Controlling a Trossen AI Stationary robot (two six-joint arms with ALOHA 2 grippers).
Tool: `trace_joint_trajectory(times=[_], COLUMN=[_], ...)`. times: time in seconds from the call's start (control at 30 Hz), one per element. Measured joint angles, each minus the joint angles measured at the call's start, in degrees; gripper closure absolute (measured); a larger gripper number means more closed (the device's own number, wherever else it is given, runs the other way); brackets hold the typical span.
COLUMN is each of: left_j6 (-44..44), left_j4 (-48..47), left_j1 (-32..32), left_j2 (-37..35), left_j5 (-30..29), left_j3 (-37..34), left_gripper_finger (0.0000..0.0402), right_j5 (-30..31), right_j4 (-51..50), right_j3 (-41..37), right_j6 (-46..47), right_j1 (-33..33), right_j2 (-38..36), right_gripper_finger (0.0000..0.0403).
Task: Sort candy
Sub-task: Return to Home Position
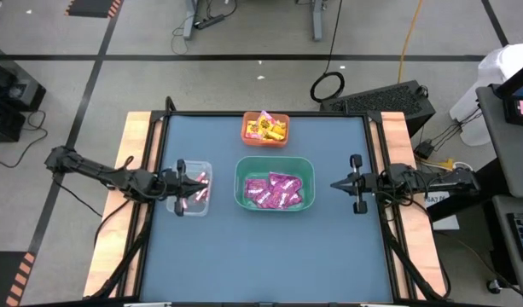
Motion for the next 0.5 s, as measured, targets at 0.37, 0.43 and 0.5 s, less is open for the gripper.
trace_joint_trajectory(times=[0.37, 0.43, 0.5], left_j6=[3.22, 3.78, 3.58], left_j4=[-12.52, -12.56, -12.82], left_j1=[0.67, 1.72, 2.46], left_j2=[-13.58, -15.28, -16.75], left_j5=[-0.06, 0.79, 3.19], left_j3=[0.0, 0.0, -0.02], left_gripper_finger=[0.0401, 0.0401, 0.0401], right_j5=[0.0, 0.0, 0.01], right_j4=[0.01, 0.02, 0.02], right_j3=[0.0, 0.0, 0.0], right_j6=[0.0, 0.0, 0.01], right_j1=[0.0, 0.02, 0.02], right_j2=[0.0, 0.0, 0.0], right_gripper_finger=[0.0403, 0.0403, 0.0403])
